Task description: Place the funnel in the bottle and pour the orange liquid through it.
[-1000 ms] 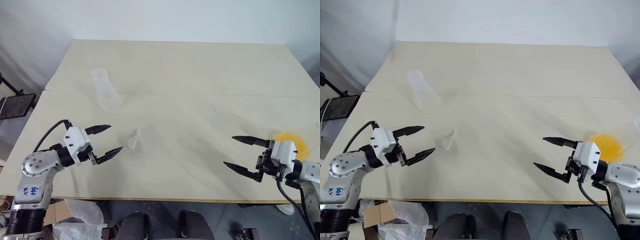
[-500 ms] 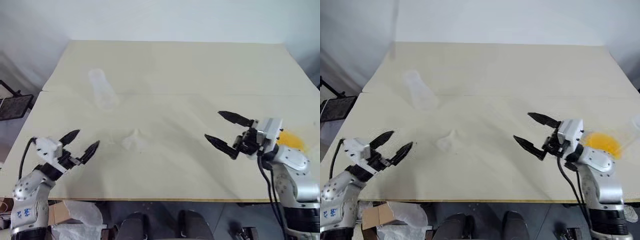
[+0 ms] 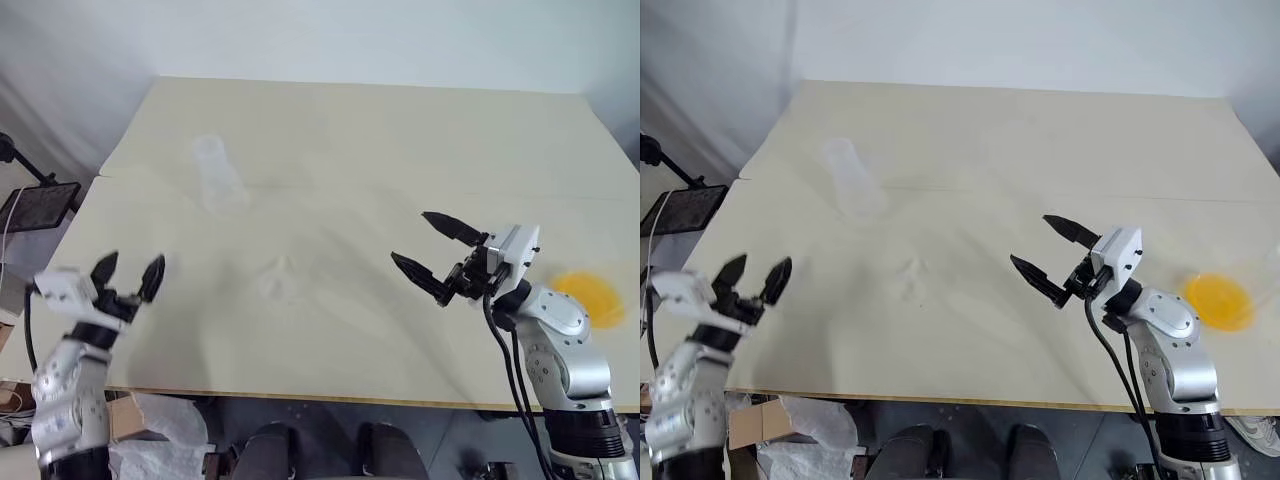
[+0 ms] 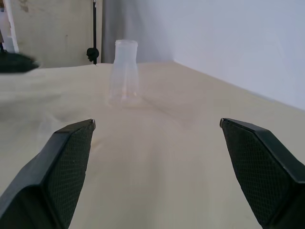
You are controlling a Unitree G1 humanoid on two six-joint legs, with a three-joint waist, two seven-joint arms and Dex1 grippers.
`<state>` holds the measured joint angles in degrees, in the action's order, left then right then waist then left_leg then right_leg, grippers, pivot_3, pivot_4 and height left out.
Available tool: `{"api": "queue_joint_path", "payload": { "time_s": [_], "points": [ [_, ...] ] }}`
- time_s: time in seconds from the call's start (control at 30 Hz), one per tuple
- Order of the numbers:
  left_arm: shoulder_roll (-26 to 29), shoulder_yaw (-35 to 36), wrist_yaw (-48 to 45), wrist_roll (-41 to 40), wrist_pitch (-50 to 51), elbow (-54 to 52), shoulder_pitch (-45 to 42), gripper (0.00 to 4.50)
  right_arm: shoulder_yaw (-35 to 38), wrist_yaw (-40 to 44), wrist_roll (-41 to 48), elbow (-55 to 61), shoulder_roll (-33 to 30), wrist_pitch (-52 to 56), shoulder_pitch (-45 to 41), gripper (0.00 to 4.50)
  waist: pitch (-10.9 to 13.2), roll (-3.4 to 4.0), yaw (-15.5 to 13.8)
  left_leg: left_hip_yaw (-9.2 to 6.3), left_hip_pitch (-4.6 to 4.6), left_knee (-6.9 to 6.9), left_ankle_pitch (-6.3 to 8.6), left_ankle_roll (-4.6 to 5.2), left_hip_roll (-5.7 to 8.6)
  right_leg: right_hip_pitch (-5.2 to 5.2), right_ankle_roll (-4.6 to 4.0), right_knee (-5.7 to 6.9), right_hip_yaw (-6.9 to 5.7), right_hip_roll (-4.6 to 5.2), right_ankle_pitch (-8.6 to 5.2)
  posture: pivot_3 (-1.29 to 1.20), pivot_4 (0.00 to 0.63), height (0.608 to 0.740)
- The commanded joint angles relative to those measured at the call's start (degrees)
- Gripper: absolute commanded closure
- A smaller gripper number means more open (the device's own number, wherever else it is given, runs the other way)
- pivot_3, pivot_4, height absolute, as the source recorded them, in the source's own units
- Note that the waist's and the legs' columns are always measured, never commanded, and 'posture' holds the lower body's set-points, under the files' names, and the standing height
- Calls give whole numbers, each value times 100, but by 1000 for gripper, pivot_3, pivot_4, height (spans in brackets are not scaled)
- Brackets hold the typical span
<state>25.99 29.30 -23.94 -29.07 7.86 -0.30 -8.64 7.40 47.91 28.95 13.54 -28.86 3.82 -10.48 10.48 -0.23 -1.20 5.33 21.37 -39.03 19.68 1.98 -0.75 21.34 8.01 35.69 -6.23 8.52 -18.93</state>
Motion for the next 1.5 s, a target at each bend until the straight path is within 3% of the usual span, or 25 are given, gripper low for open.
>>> {"api": "queue_joint_path", "payload": {
  "time_s": [0.03,0.37,0.57,1.0,1.1,1.27,1.5],
  "points": [
    [214,-251,137,26,400,142,-695,0,126,26,38,214,-81,-76,-11,92,0,0,1,0,0,0,0,0,1,0,0,0,-1,-1,0,0,150,740],
    [284,-1008,-253,580,116,2391,-2919,0,-11,51,20,222,5,-78,-28,92,3,-5,27,5,6,-3,-2,-3,2,8,0,5,-11,-9,0,0,150,740],
    [185,-1375,-328,990,-212,3227,-3548,0,-73,29,-13,180,121,-128,-65,92,4,-7,21,3,8,-4,-3,-3,4,9,1,5,-15,-9,0,0,150,740],
    [133,-1400,-52,1362,-933,5012,-4661,0,-95,-90,-120,210,283,-204,1,92,9,-16,9,1,13,-6,-3,-3,5,11,2,6,-22,-9,0,0,150,740],
    [111,-1363,-70,1360,-1009,5175,-4742,593,-85,-115,-137,213,288,-231,26,0,10,-17,12,2,14,-6,-3,-3,5,11,2,6,-24,-9,0,0,150,740],
    [68,-1348,-273,1306,-1160,5290,-4810,2048,-63,-200,-181,241,323,-285,81,0,11,-19,11,1,15,-8,-3,-3,4,12,2,6,-25,-9,0,0,150,740],
    [-49,-1233,-1219,945,-1706,4771,-4615,2078,47,-202,-211,268,248,-383,300,0,12,-21,7,0,17,-8,-3,-3,5,12,2,6,-28,-9,0,0,150,740]
  ]
}}
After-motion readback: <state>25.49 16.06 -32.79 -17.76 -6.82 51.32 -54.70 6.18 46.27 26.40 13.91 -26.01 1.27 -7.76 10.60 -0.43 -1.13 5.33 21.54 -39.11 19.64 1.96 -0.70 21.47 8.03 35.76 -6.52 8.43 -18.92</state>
